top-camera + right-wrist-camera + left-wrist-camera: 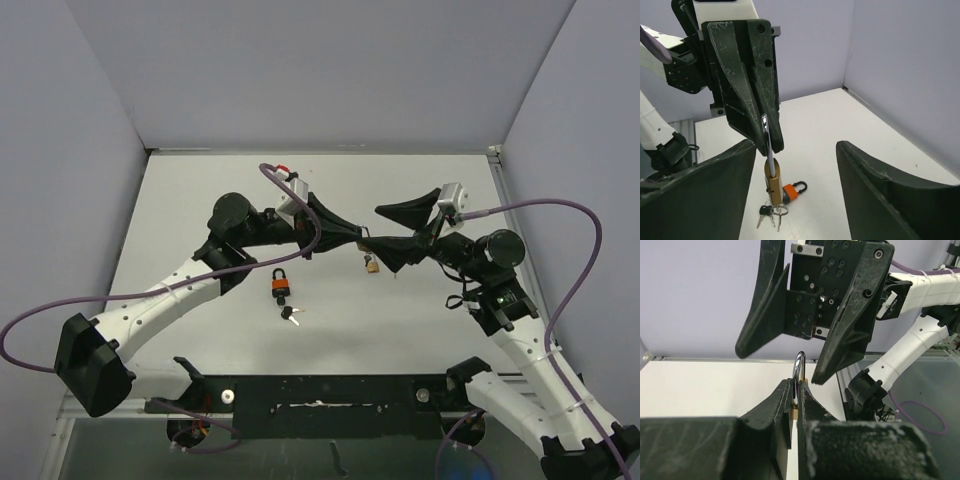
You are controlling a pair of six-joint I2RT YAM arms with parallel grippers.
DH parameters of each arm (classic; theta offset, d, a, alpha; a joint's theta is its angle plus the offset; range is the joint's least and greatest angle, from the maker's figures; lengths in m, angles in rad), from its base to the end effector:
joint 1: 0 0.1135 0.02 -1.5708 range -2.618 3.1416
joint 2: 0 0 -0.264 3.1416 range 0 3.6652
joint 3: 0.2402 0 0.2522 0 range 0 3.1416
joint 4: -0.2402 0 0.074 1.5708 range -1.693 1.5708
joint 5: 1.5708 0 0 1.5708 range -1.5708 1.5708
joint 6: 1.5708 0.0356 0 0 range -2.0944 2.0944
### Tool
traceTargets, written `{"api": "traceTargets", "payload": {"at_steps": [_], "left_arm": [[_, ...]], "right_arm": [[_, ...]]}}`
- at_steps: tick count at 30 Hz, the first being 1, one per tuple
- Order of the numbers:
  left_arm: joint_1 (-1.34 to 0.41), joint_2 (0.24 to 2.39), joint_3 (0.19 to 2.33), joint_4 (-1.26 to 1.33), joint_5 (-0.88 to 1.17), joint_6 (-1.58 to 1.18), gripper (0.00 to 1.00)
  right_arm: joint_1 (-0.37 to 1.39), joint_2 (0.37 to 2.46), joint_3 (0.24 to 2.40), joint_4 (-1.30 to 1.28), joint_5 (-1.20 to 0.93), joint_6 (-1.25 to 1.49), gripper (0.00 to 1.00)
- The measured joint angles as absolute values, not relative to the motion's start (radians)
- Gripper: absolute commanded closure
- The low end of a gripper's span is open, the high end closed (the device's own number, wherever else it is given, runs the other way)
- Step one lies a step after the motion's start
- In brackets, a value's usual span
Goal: Lock with the key
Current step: Lock the lock.
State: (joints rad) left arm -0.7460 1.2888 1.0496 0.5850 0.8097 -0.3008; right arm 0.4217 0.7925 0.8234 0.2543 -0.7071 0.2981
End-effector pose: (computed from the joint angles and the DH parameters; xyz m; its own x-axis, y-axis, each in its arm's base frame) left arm 0.1966 -0.2167 0.4007 -0.0492 -0.2328 -0.9713 0.9987 -0.0260 -0.0443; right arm 0.1499 0.0926 0.3975 -0.0131 0.2389 -0.9710 -0.9165 0.3853 0.1071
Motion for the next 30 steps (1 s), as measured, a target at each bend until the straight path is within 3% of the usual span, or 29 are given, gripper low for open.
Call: {"api": "traceTargets", "payload": {"at_steps": [7, 12, 17, 30], "left_arm": [[-0.743, 1.282, 1.039, 0.549, 0.762, -0.321, 1.00], [-0.736, 1.250, 1.036, 0.489, 0.638, -0.319, 1.00], [-0.721, 1.238, 1.037, 0.448, 0.580, -0.340, 1.00], [-0.667, 1.263, 1.037, 0.459, 0.620, -0.494, 1.00]], "right_arm": [[0.419, 0.774, 0.820, 0.237, -0.658, 0.292, 0.23], [0.420, 0.728, 0.768, 0.200, -0.624, 0.284, 0.34], [0.434, 0.702, 0.716, 0.178, -0.600, 0.267, 0.37], [0.500, 0.763, 0.670, 0.194, -0.494, 0.213, 0.39]]}}
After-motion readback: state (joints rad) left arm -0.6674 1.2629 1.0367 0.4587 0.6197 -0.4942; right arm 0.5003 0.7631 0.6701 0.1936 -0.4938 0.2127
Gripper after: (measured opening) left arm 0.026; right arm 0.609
